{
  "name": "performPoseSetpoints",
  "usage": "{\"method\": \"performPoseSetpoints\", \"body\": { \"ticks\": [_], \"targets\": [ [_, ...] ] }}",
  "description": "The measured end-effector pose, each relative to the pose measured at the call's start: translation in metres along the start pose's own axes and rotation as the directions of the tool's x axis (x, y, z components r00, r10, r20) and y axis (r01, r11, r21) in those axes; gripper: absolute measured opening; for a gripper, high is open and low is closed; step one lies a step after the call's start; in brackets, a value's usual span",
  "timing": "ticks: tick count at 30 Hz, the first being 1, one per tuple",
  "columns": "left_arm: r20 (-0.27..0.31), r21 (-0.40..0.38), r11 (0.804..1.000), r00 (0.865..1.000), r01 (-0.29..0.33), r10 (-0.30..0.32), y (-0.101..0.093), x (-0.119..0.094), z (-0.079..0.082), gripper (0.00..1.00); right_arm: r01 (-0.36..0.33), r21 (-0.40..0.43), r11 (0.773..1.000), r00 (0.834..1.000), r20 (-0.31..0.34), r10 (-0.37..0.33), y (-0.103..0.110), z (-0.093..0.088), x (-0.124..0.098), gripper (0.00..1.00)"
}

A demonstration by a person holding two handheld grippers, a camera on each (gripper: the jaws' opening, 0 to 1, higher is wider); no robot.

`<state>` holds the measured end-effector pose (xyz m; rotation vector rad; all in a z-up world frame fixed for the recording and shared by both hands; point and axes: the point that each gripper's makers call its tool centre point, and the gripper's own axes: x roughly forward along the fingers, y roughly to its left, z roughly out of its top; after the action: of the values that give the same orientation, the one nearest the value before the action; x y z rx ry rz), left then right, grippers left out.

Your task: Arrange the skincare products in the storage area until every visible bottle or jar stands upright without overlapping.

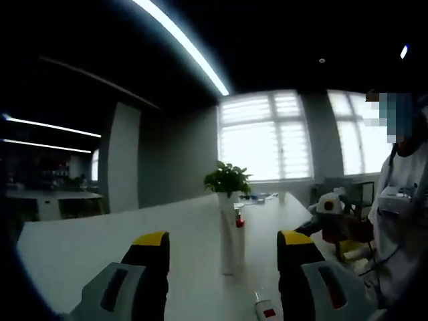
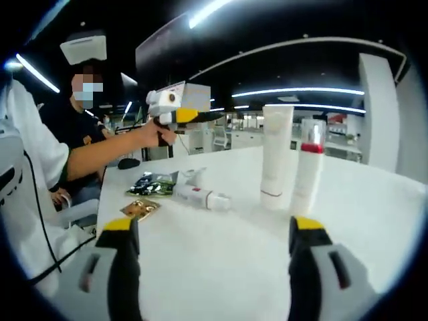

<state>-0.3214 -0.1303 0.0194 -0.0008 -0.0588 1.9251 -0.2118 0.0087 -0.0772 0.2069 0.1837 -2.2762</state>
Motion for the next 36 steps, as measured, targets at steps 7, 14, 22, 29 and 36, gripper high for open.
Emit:
{"method": "performPoseSetpoints", "body": {
  "ticks": [7, 14, 22, 29, 36],
  "targets": [
    [-0.034, 0.029, 0.999, 0.999, -0.019, 0.02, -0.012, -0.013, -0.015, 0.73, -0.026, -0.018, 1.0, 1.0, -0.014, 0.026, 0.003, 0.004, 0.017, 0.93],
    [-0.054, 0.033, 0.999, 0.998, -0.042, 0.044, -0.016, -0.023, -0.026, 0.82, -0.058, -0.036, 0.998, 0.998, -0.032, 0.057, 0.005, 0.009, 0.036, 0.93],
    [-0.099, 0.021, 0.998, 0.993, -0.062, 0.063, -0.012, -0.031, -0.047, 0.94, -0.093, -0.034, 0.995, 0.994, -0.055, 0.091, 0.004, 0.009, 0.056, 0.93],
    [-0.126, 0.011, 0.997, 0.989, -0.071, 0.072, -0.012, -0.034, -0.06, 0.99, -0.121, -0.043, 0.992, 0.99, -0.084, 0.117, 0.005, 0.005, 0.068, 0.93],
    [-0.163, -0.005, 0.998, 0.985, -0.061, 0.059, -0.019, -0.029, -0.071, 0.99, -0.149, -0.059, 0.987, 0.983, -0.119, 0.141, 0.005, 0.001, 0.077, 0.91]
  ]
}}
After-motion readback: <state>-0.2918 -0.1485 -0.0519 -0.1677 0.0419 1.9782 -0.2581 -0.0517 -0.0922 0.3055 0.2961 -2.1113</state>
